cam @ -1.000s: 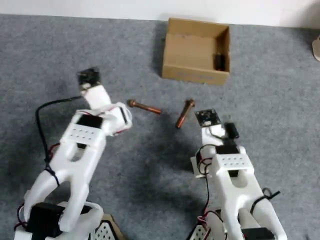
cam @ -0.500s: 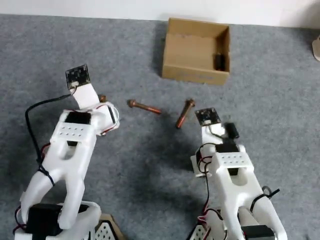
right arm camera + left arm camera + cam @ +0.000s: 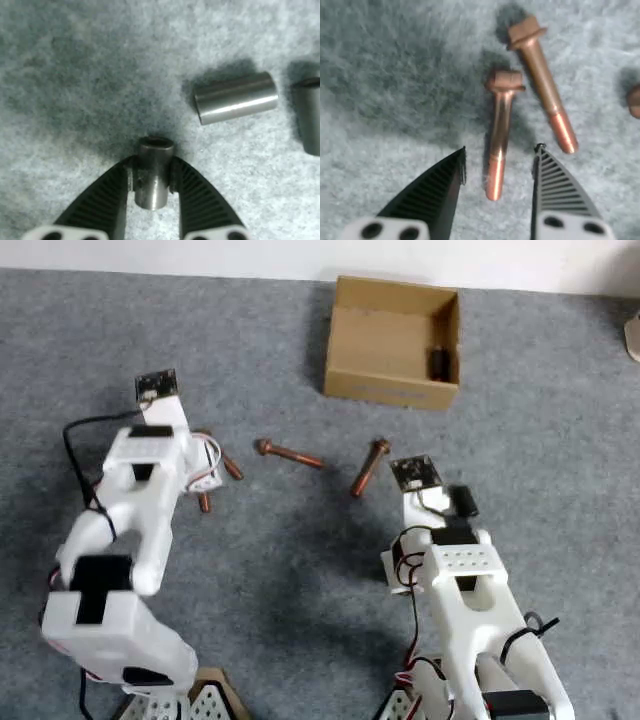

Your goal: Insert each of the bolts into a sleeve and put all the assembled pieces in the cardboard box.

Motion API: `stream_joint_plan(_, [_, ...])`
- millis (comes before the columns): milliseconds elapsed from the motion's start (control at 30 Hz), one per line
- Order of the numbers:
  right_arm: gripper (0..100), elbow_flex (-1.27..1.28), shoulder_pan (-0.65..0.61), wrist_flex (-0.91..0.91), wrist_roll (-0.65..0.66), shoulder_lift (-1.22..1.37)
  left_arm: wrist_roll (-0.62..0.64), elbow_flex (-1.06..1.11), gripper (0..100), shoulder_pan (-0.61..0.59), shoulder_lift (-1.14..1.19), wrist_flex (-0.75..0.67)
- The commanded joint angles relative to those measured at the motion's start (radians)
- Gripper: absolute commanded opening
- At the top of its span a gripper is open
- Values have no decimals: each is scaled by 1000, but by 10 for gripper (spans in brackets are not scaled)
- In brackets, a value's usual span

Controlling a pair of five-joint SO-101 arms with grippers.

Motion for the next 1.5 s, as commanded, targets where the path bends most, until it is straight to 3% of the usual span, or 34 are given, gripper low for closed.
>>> stream_joint_plan(0, [5, -19, 18, -31, 2, 10, -63, -171, 213, -10, 53, 69])
stream_joint_plan(433, [5, -19, 19, -33, 2, 10, -71, -337, 210, -2, 275, 78])
stream_joint_plan(500, [5, -21, 19, -33, 2, 2, -69, -337, 158, -2, 278, 78])
stream_joint_plan(567, [5, -19, 19, -31, 2, -36, -69, -337, 43, -7, 278, 74])
stream_joint_plan(600, [5, -19, 19, -31, 2, -67, -69, -338, 0, -10, 278, 72])
stream_joint_plan(667, [5, -15, 19, -27, -2, -148, -71, -337, 36, -10, 277, 75])
stream_joint_plan(1000, [5, 228, 12, 38, -40, -794, -69, -325, 5, 5, 176, 81])
stream_joint_plan(1167, [5, 278, -64, 130, -38, -1070, -68, -292, 5, 44, 76, 127])
stream_joint_plan(1467, [5, 387, -136, 171, 18, -1333, 15, -165, 5, 150, -186, 130])
